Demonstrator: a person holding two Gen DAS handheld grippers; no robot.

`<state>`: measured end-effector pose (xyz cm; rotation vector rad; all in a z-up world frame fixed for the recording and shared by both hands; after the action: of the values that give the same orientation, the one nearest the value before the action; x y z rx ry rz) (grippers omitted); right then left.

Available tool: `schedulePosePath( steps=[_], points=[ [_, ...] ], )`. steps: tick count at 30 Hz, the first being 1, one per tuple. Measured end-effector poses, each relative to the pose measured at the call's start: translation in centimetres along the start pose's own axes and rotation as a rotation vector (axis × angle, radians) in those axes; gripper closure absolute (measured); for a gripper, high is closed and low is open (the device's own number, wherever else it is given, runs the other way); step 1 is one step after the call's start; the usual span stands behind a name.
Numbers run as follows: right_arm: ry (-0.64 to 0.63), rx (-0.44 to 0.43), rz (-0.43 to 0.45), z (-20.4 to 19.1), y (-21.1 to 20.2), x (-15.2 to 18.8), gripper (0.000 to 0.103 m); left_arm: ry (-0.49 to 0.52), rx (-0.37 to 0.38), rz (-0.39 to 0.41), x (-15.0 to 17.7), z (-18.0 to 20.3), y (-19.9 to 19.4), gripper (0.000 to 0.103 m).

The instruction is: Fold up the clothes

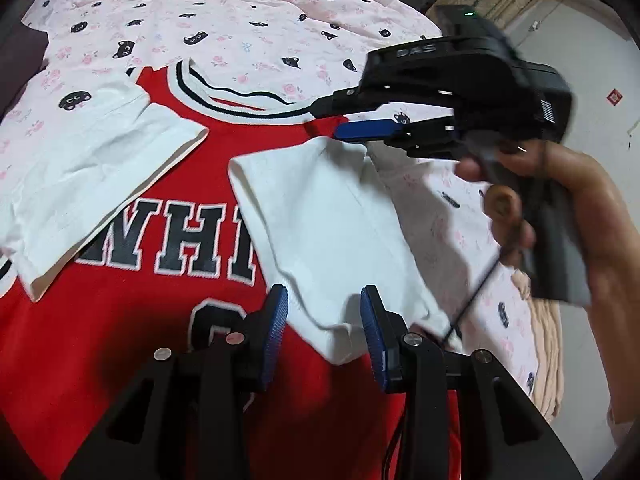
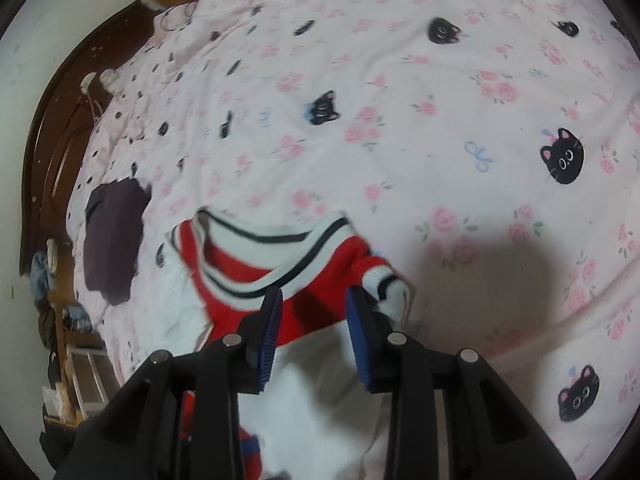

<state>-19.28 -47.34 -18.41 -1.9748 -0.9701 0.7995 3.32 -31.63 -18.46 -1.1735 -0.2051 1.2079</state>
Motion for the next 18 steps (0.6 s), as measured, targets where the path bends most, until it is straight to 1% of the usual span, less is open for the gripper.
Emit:
schedulePosePath(
  steps=[6,8,11,14,15,18],
  points=[
    [-0.004,-0.011,0.018,0.2,0.7,-0.7,0.069,0.033,-0.009,-0.014,1.5,0.1,-1.2,0.07],
    [-0.013,-0.026,0.038,0.0,0.0,-0.6,0.069,0.026,-0.002,-0.016,1.7,-0.2,-1.6,0.07],
    [-0.022,-0.077,0.096,-0.5,-2.1,-0.1,0.067,-0.003,0.015,-0.01,1.8,-0.8,-2.6,0.07],
    [-0.044,-0.145,0.138,-1.2,-4.6,1.2,0.067,-0.026,0.013,0.02,1.2,-1.7,-3.5,0.07],
    [-0.059,-0.161,0.146,-1.5,-5.4,1.9,0.063,-0.035,0.01,0.03,0.9,-2.0,-3.7,0.07],
    [-0.128,-0.18,0.134,-2.8,-6.8,4.9,0.061,-0.076,-0.001,0.063,-0.1,-3.3,-4.5,0.07]
  ],
)
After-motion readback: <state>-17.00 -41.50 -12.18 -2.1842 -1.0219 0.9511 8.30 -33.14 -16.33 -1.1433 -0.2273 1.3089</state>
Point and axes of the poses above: each gripper's, at about its wrist camera, not at the fingertips, and y roughly the way its jaws point, z to its right, x to its underside, the point moved 2 cm from there along y, roughly the way its jaws point, and after that the axes turned 1 degree about -z, right-handed, at the moved point
